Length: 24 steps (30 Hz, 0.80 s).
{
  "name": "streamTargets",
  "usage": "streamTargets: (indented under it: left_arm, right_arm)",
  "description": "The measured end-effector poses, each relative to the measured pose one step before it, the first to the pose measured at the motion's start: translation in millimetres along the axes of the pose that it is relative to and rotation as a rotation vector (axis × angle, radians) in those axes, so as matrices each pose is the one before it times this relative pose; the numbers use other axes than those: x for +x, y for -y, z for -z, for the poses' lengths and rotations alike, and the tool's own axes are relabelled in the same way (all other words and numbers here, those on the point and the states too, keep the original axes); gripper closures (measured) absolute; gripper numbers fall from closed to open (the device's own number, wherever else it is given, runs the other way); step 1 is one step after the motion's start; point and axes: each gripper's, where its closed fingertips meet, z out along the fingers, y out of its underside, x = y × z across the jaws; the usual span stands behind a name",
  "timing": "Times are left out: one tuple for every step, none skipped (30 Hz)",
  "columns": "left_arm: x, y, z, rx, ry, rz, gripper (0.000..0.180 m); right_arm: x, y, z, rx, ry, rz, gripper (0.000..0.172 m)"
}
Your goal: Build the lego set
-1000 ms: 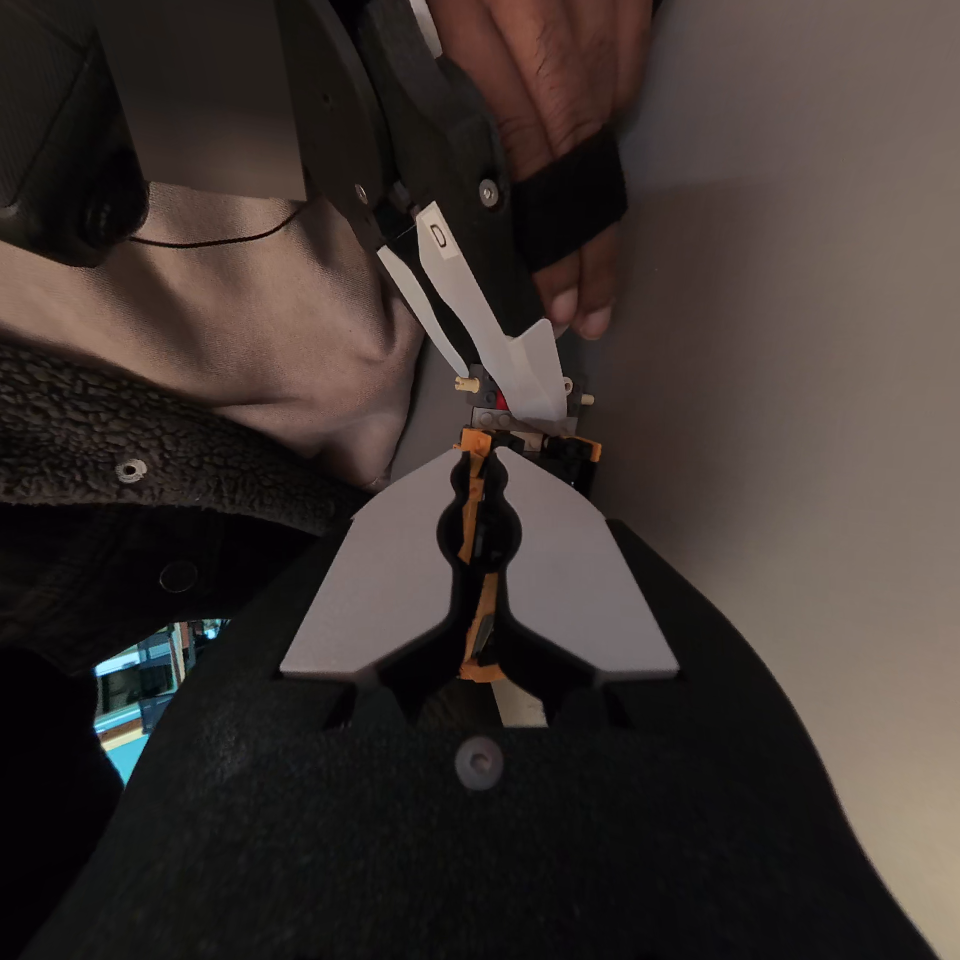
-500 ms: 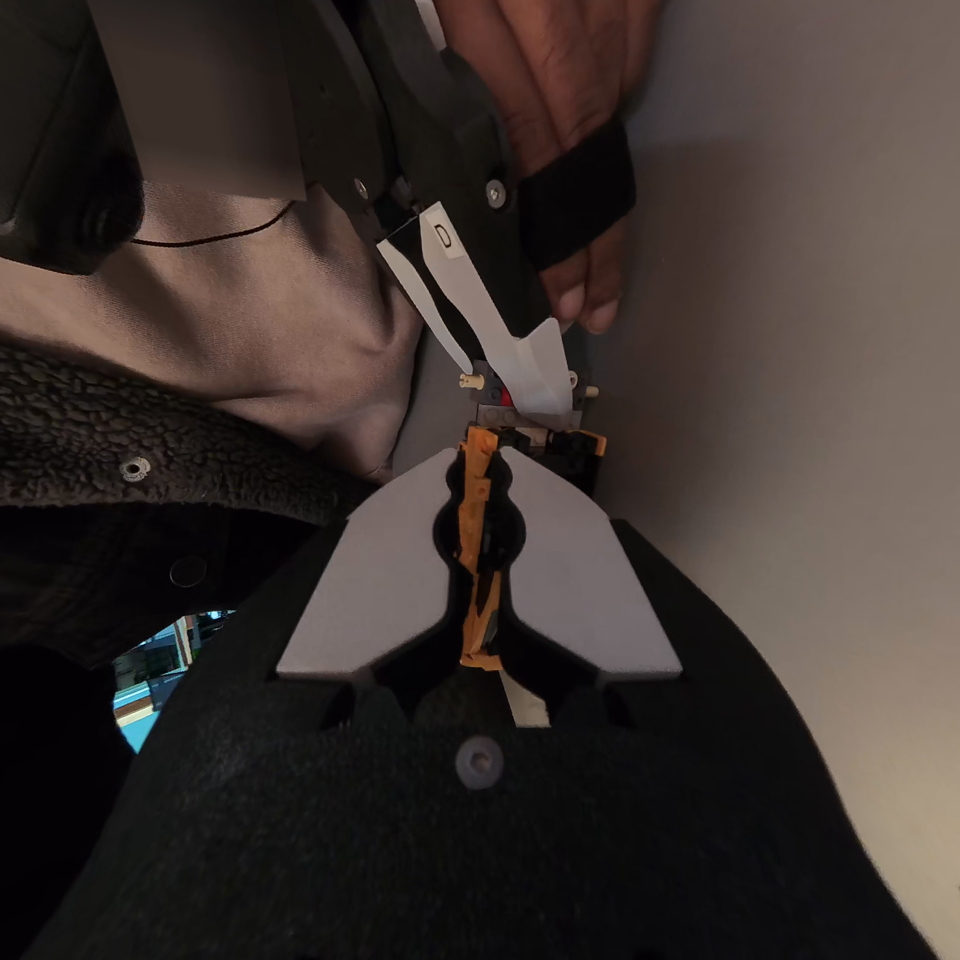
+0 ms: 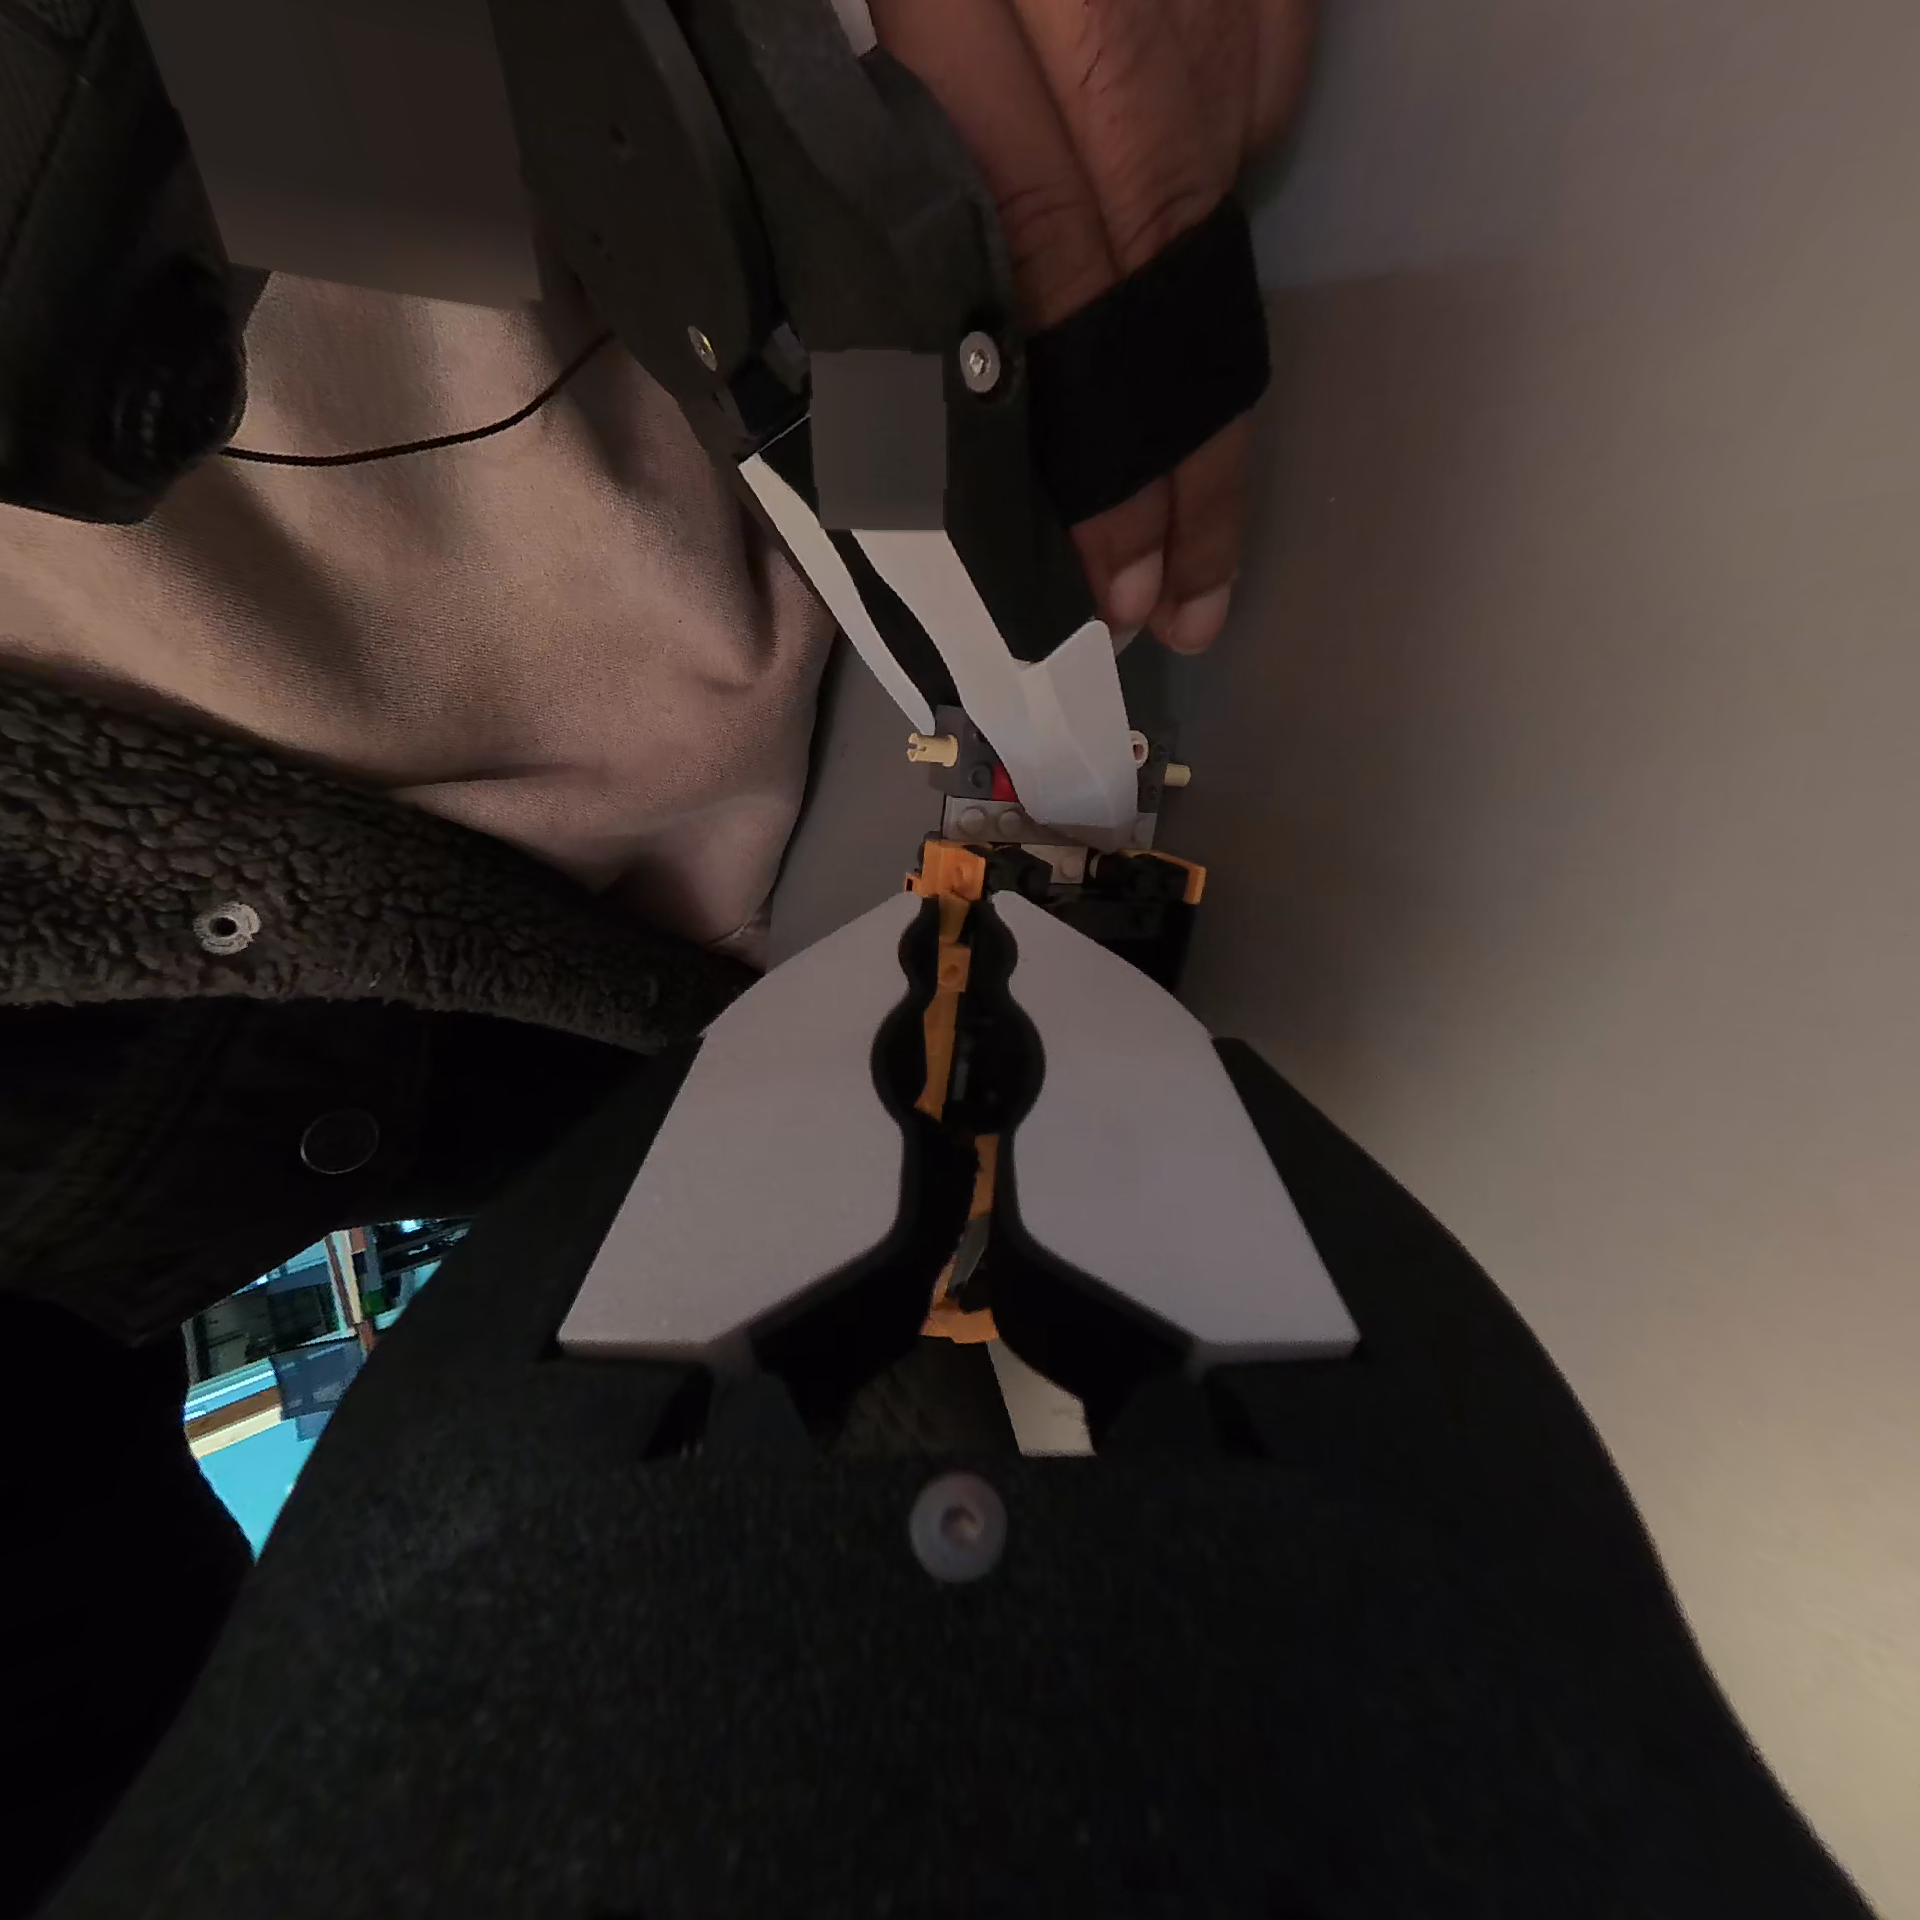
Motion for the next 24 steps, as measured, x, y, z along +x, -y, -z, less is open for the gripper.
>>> streamTargets:
  left_arm:
    - [0.05,0.08,0.07,0.0014,-0.0026,0.0049,0.163]
    - [0.11,-0.02,0.07,0.0013,-0.0025,0.0044,0.163]
    - [0.08,0.0,-0.01,0.0009,-0.001,0.002,0.163]
    - [0.03,0.05,0.04,0.001,-0.0015,0.0026,0.163]
    - [-0.05,0.13,0.01,0.0016,-0.0024,0.0051,0.163]
    - [0.02,0.1,0.0,0.0017,-0.0033,0.0063,0.164]
    - [0.04,0.12,0.11,0.0018,-0.0026,0.0038,0.163]
    - [0.18,0.1,0.01,0.0014,-0.0009,0.0006,0.163]
    - [0.11,0.05,0.02,0.0014,-0.001,0.0013,0.163]
    - [0.06,0.06,0.02,0.0014,-0.0024,0.0032,0.163]
    - [0.06,0.06,0.15,0.0012,-0.0025,0.0042,0.163]
    - [0.09,0.08,0.07,0.0016,-0.0022,0.0028,0.163]
    - [0.15,0.09,0.0,0.0008,-0.0005,0.0001,0.163]
    - [0.22,0.04,0.13,0.0013,-0.0006,-0.0007,0.163]
    - [0.24,0.13,0.08,0.0011,0.0002,-0.0016,0.163]
    - [0.3,0.12,-0.08,0.001,-0.0002,-0.0015,0.163]
    - [0.38,0.27,-0.04,0.0012,-0.0007,-0.0028,0.163]
    - [0.24,0.08,0.0,0.0005,0.001,-0.003,0.163]
    - [0.14,0.06,0.16,0.001,-0.0009,0.0011,0.163]
    - [0.16,0.07,0.22,0.0011,-0.0022,0.0031,0.163]
    - [0.48,0.22,0.2,0.0013,-0.0026,0.001,0.163]
    - [0.59,0.07,0.11,0.0007,-0.0017,-0.0001,0.163]
    - [0.09,0.09,0.1,0.0003,0.0001,0.0006,0.163]
    - [0.18,-0.04,0.24,0.0006,-0.0009,0.0023,0.163]
  right_arm:
    - [0.22,-0.06,0.12,0.005,0.0009,0.0039,0.165]
    - [0.11,0.03,0.18,0.0064,0.0023,0.0035,0.165]
    - [0.06,-0.12,0.07,0.0057,0.0025,0.0035,0.165]
    - [0.16,0.01,0.11,0.0045,0.0018,0.0049,0.165]
    - [0.22,-0.06,0.27,0.0051,0.0014,0.0052,0.165]
    - [0.32,-0.1,0.36,0.0041,0.0029,0.0031,0.165]
    - [0.23,0.11,0.17,0.0017,0.0013,0.0046,0.165]
    - [0.03,-0.08,-0.06,-0.0012,-0.002,0.0097,0.165]
    - [0.22,-0.1,0.07,-0.0022,-0.0044,0.0108,0.165]
    - [0.38,-0.17,0.16,-0.0025,-0.0035,0.0083,0.166]
    - [0.25,0.07,0.32,0.0019,-0.0022,0.0087,0.166]
    - [0.12,0.03,0.1,0.0056,0.0014,0.004,0.166]
    - [0.04,0.14,-0.05,0.0043,0.0003,0.0064,0.166]
    - [-0.08,0.15,-0.17,0.0027,-0.0017,0.0048,0.166]
    - [-0.19,0.05,-0.18,0.0026,-0.0015,0.0042,0.166]
    - [-0.16,-0.06,-0.14,0.0014,-0.002,0.0021,0.166]
    - [-0.52,-0.13,-0.36,-0.0023,-0.002,-0.0014,0.166]
    - [-0.29,0.31,-0.39,-0.0034,-0.0057,-0.0032,0.166]
    - [-0.15,0.51,-0.04,-0.0047,-0.011,0.004,0.166]
    - [0.07,0.63,-0.08,0.0005,-0.0175,0.0176,0.166]
    - [-0.11,0.47,-0.18,0.0052,-0.0131,0.0092,0.166]
    - [0.37,0.5,-0.31,0.0064,-0.0041,-0.0063,0.165]
    - [-0.35,0.09,-0.42,0.0042,0.004,-0.0053,0.16]
    - [-2.04,2.25,0.69,0.0204,0.0135,-0.0032,0.158]
